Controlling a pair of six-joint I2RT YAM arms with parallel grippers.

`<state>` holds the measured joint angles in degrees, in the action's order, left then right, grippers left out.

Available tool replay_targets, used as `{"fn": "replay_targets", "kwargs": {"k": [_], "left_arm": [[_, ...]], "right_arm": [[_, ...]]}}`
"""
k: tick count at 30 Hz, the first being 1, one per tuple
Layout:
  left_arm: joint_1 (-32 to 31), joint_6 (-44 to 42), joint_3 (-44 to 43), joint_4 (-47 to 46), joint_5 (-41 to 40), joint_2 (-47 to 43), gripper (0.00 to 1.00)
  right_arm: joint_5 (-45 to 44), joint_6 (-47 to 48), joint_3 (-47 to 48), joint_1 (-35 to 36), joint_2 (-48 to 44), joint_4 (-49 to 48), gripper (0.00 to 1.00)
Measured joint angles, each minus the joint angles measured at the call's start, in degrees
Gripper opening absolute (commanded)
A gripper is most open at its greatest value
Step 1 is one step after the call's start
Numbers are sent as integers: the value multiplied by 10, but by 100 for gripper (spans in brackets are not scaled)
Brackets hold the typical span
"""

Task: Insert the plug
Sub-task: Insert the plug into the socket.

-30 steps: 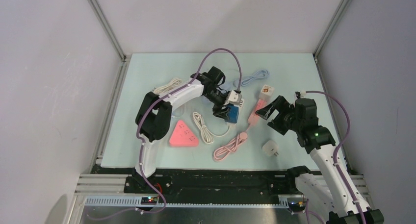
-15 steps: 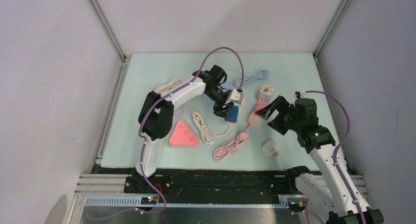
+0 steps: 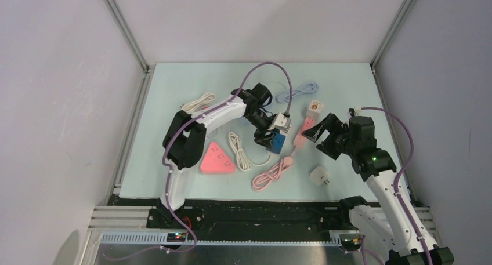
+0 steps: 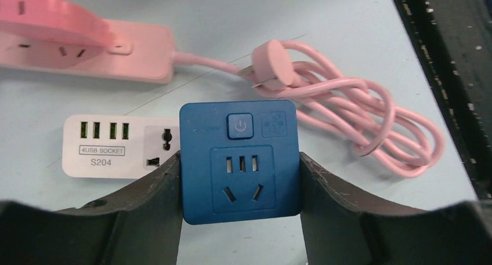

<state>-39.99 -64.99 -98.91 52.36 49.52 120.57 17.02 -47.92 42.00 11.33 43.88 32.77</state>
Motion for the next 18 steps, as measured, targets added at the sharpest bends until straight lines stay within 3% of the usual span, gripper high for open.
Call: {"fn": "replay_targets", "kwargs": {"k": [12, 18], "left_arm": [[-29, -11, 50, 5, 7, -33, 0], [-14, -13, 50, 15, 19, -33, 3]], "right_arm": [[0, 22, 0, 5, 11, -2, 90], [0, 63, -5, 72, 89, -27, 82]]}}
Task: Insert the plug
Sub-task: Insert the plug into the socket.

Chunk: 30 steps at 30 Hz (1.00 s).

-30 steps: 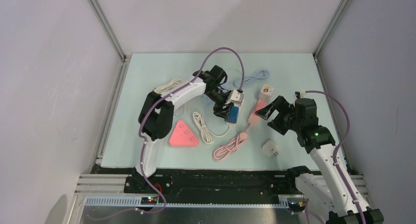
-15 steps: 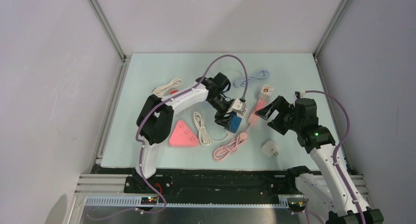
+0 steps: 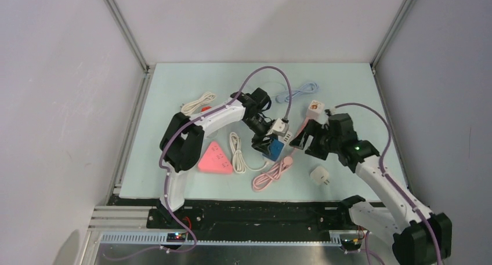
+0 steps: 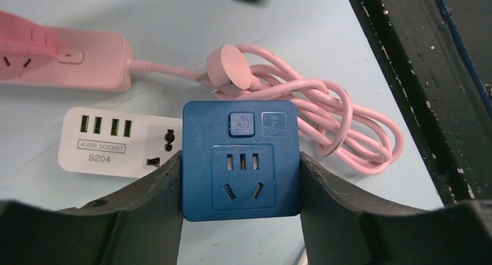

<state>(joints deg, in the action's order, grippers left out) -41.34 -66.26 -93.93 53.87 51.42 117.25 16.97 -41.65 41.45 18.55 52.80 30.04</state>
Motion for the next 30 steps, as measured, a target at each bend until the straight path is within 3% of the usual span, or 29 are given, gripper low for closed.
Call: {"fn": "replay_targets", "kwargs": {"k": [9, 21, 30], "left_arm": [[28, -20, 4, 12, 33, 0, 15], [30, -52, 16, 16, 48, 0, 22], [30, -57, 17, 18, 49, 0, 24]], "right_arm": [[-22, -5, -13, 126, 106, -96, 85], [-80, -54, -28, 148, 164, -218, 73], [-80, -63, -29, 151, 206, -255, 70]]}}
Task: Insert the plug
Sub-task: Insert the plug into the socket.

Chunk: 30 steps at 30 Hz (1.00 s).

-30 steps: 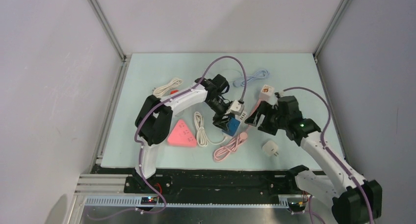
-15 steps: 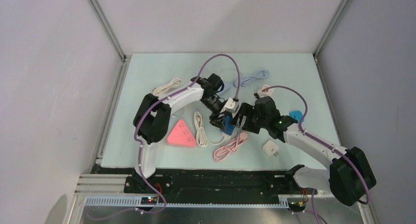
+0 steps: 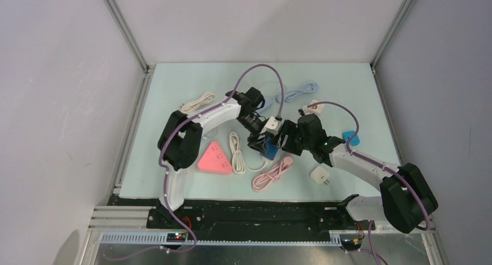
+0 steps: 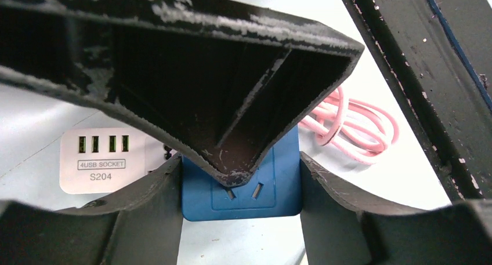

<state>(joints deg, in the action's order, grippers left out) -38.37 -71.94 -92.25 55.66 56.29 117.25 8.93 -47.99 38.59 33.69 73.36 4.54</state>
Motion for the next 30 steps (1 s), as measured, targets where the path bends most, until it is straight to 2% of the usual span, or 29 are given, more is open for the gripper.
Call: {"fn": "replay_targets", "kwargs": {"k": [4, 5, 7, 8, 10, 20, 27, 30], "left_arm": [[-2, 1, 0, 0, -2, 0, 28], [-2, 1, 0, -1, -2, 0, 32], [-3, 0, 0, -3, -2, 2, 51], [-4, 0, 0, -2, -5, 3, 85], [-5, 1, 1, -3, -5, 9, 98], [-10, 1, 1, 5, 25, 12, 100], [-10, 1, 1, 4, 23, 11, 100], [-10, 5, -2, 6, 14, 9, 100]], "right_arm": [[0, 2, 0, 1, 2, -2, 70], [0, 3, 0, 1, 2, -2, 70], [-1, 7, 1, 2, 6, -3, 70], [-1, 9, 1, 2, 9, -4, 70], [-1, 15, 2, 4, 17, -4, 69], [-12, 20, 10, 20, 33, -14, 55], [-29, 19, 13, 28, 30, -14, 56], [-37, 22, 12, 29, 22, -7, 59]]}}
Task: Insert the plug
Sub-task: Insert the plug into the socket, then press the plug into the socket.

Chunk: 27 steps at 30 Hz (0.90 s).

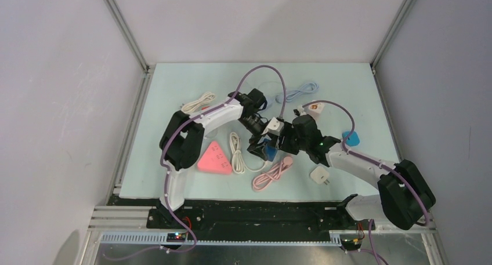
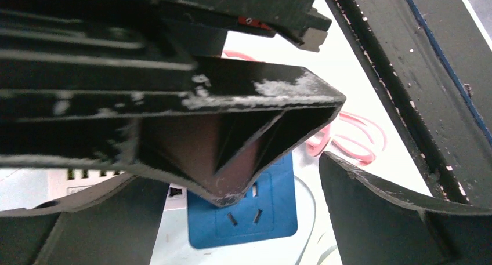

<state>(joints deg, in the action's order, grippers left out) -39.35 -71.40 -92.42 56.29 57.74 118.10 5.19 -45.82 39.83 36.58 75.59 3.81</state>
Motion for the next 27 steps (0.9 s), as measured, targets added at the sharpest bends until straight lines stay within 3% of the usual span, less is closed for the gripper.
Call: {"fn": "replay_targets", "kwargs": {"k": [10, 15, 27], "left_arm": [[0, 38, -52, 0, -36, -19, 100], [0, 73, -70, -2, -68, -45, 100], [2, 202, -65, -19, -235, -169, 100]], "right_arm": [[-19, 24, -6, -1, -37, 60, 77], [-17, 30, -6, -3, -55, 85, 91], [-2, 68, 85, -3, -100, 146, 95]]}}
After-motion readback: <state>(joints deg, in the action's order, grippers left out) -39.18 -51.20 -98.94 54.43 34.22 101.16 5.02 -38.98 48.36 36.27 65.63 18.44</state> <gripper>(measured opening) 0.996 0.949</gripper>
